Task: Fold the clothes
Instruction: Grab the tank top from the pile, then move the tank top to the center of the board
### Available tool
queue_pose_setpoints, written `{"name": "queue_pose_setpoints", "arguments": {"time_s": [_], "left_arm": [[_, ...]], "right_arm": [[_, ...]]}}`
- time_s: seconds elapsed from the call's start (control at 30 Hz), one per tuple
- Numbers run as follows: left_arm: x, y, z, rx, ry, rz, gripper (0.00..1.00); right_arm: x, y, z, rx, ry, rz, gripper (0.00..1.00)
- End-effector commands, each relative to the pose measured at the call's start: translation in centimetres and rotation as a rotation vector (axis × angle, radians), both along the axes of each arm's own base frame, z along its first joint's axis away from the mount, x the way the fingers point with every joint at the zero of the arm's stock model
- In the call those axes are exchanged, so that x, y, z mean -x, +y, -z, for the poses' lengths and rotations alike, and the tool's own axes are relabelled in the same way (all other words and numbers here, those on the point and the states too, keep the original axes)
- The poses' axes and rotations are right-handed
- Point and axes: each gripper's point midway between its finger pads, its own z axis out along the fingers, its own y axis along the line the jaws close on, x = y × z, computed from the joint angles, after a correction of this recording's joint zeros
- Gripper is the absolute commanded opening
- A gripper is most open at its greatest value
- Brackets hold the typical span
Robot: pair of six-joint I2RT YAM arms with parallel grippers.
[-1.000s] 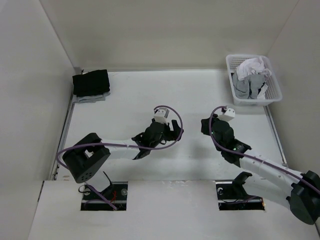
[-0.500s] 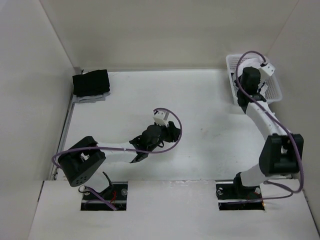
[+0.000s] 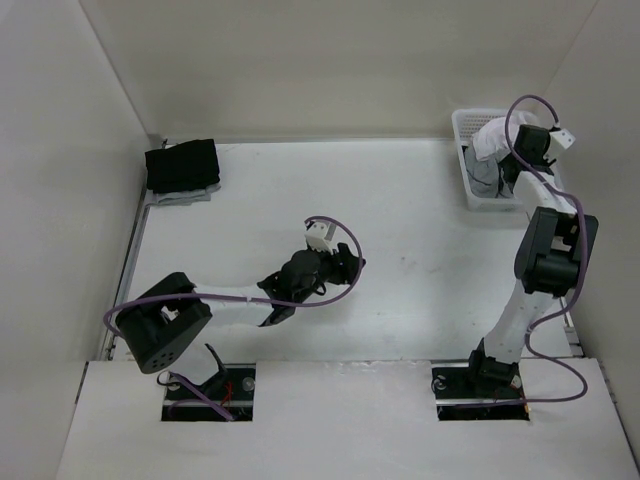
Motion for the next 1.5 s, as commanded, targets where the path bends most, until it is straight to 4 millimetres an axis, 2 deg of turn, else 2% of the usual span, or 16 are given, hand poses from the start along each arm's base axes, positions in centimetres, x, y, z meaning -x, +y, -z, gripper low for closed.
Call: {"name": "queue_pose_setpoints", "arguments": {"time_s": [0.0,0.2,0.3,0.37,0.6,0.73,0.8,0.9,0.97,1.1,1.13,1.17,1.27,1.3,1.37,1.47], "left_arm": [[-0.1,-0.3,-2.1,0.074,-0.041,0.008,0.57],[-0.2,-0.3,-2.0,0.071,-0.039,0.008,0.57],[-0.1,-0.5,-1.9,0.072,-0.036,0.017,0.57],[-0.1,-0.6,-1.8,0.072,-0.034,0.018,0.57],[-0.1,-0.6,-1.8,0.076,-0.031,0.018,0.57],[-0.2,-0.2,-2.1,0.085,-0.038,0.011,0.57],[-0.5,0.1,-2.4,0.092,-0.045,-0.001,0.57],[-1.3,1.2,-2.6,0.098,-0.049,-0.038,0.57],[-2.9,4.0,-2.7,0.132,-0.03,-0.127,0.57],[-4.3,7.0,-2.5,0.186,0.002,-0.221,0.57],[-4.5,7.3,-2.4,0.192,0.007,-0.232,0.57],[-4.8,8.1,-2.4,0.202,0.012,-0.253,0.57],[-6.1,11.0,-2.4,0.234,0.026,-0.34,0.57],[-6.2,11.6,-2.3,0.239,0.029,-0.357,0.57],[-6.8,13.6,-2.3,0.268,0.037,-0.416,0.57],[-7.3,16.2,-2.3,0.305,0.05,-0.49,0.57]], "right_arm": [[-1.6,-0.8,-0.1,0.028,0.034,-0.036,0.48],[-2.9,0.4,0.3,-0.01,-0.024,-0.123,0.37],[-3.0,0.4,-1.0,-0.008,-0.076,-0.12,0.12],[-2.7,0.4,-1.9,-0.001,-0.097,-0.113,0.03],[-2.0,0.9,-6.6,0.02,-0.201,-0.114,0.0],[0.7,2.5,-12.4,0.041,-0.37,-0.112,0.0],[3.5,5.1,-17.7,0.049,-0.517,-0.136,0.0],[6.9,8.9,-23.0,0.024,-0.665,-0.195,0.0],[10.7,13.3,-28.6,0.017,-0.813,-0.288,0.0],[18.7,19.8,-38.5,0.037,-1.048,-0.463,0.0],[19.8,20.7,-39.8,0.037,-1.079,-0.492,0.0],[22.4,22.6,-42.4,0.03,-1.137,-0.561,0.0],[27.1,26.4,-46.4,-0.003,-1.233,-0.714,0.0],[27.6,26.8,-46.8,-0.008,-1.243,-0.733,0.0],[30.6,28.8,-48.9,-0.022,-1.302,-0.831,0.0],[31.4,31.7,-49.5,-0.035,-1.295,-0.908,0.0]]}}
